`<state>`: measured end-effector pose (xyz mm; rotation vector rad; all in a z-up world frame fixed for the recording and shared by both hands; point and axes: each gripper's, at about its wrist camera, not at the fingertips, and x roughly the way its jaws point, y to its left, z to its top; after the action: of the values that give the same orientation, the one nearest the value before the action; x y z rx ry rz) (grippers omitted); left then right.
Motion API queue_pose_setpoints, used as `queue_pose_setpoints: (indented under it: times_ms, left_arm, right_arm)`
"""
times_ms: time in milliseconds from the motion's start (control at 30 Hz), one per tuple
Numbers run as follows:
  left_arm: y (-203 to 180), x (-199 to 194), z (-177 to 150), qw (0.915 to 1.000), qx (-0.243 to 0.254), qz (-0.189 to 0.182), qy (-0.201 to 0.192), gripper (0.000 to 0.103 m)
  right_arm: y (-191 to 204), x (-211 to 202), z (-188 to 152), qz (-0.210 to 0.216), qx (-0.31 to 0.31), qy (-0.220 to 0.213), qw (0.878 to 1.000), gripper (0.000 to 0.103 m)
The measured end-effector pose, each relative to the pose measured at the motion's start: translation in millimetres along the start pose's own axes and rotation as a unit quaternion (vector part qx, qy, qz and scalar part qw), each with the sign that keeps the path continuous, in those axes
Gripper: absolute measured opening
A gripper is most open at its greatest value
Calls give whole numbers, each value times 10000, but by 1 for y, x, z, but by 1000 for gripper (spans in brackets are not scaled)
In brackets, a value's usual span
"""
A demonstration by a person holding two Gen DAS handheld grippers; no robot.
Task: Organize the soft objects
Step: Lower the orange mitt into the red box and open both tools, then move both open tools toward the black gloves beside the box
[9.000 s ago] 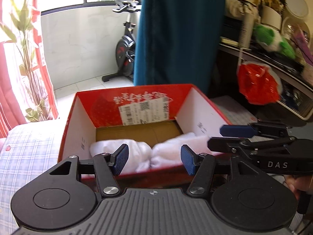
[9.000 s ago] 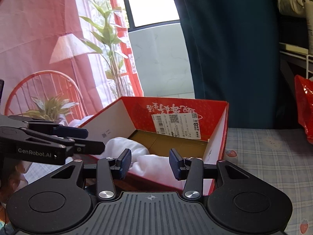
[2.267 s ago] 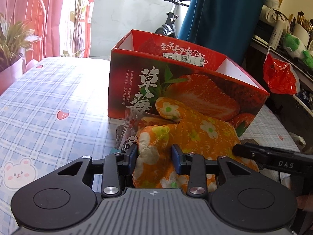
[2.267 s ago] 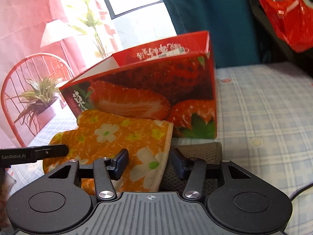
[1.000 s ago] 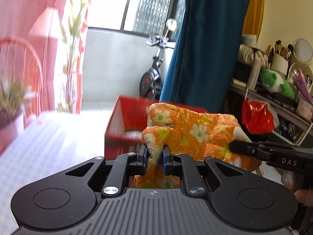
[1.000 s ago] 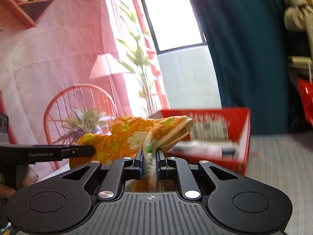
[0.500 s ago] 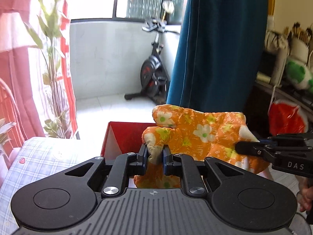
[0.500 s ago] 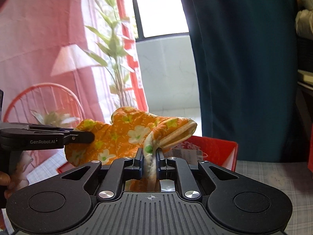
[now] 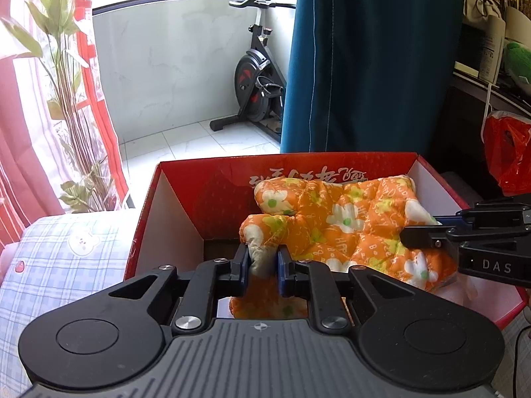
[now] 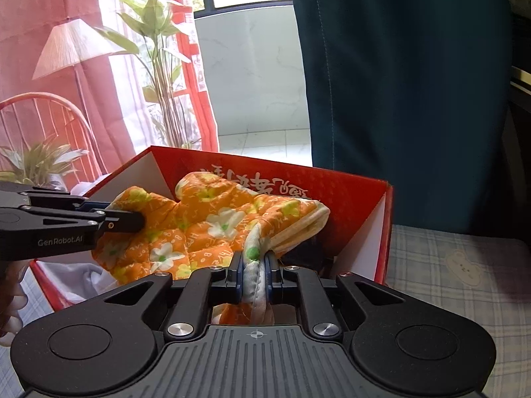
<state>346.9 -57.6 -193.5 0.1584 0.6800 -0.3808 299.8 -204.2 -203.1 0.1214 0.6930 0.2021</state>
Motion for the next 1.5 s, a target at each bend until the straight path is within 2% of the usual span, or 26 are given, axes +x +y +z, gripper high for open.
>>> queue_pose_setpoints:
  times_ms: [100, 167, 200, 233, 400, 433, 500, 533, 700, 767, 833, 967, 1133, 1300, 1500]
  left_arm:
    - [-1, -1, 0, 10000, 60, -44, -9, 27]
    - [-3, -5, 0, 9998, 200, -98, 9, 47]
    - [-4, -9, -1, 9996, 268, -71, -19, 63]
    - [-5, -15, -2, 9994, 319, -37, -84, 74]
    - [-1, -45, -10, 9992, 178, -110, -329, 98]
    - [1, -52, -13, 9992, 95, -135, -373, 100]
    - [5, -67, -20, 9991, -38, -198, -382, 100]
    - [6, -74, -24, 9991, -81, -218, -364, 100]
    - [8, -117, -52, 9987, -180, -223, -416, 103]
    - [6, -133, -65, 9988, -170, -155, -435, 103]
    - [2, -148, -79, 9989, -120, -149, -426, 103]
    - [-11, -171, -112, 9994, 10, -168, -312, 103]
    - [-26, -181, -160, 9998, -2, -217, 17, 103]
    - [-30, -169, -199, 9987, -214, -90, 446, 103]
    - [-24, -154, -222, 9962, -418, -21, 770, 103]
  right_arm:
    - [-3, 2, 2, -133, -8, 48, 9999, 15]
    - [-3, 0, -1, -289, 52, 56, 9996, 22]
    - [-4, -7, -2, -362, 40, -3, 9993, 27]
    - [-2, -12, -3, -449, 0, -114, 9989, 30]
    - [7, -44, -6, -690, -100, -643, 9955, 77]
    - [10, -51, -8, -717, -143, -727, 9947, 81]
    - [14, -64, -10, -798, -242, -883, 9926, 99]
    - [17, -72, -13, -796, -261, -978, 9917, 101]
    - [29, -110, -35, -470, -367, -1340, 9892, 103]
    - [39, -124, -48, -614, -482, -1417, 9868, 103]
    - [50, -134, -64, -841, -603, -1368, 9852, 103]
    - [63, -154, -98, -473, -624, -1195, 9897, 103]
    - [79, -168, -149, -226, -494, -860, 9948, 103]
    - [95, -165, -195, -341, -684, -461, 9960, 103]
    - [100, -157, -223, -473, -538, -151, 9973, 103]
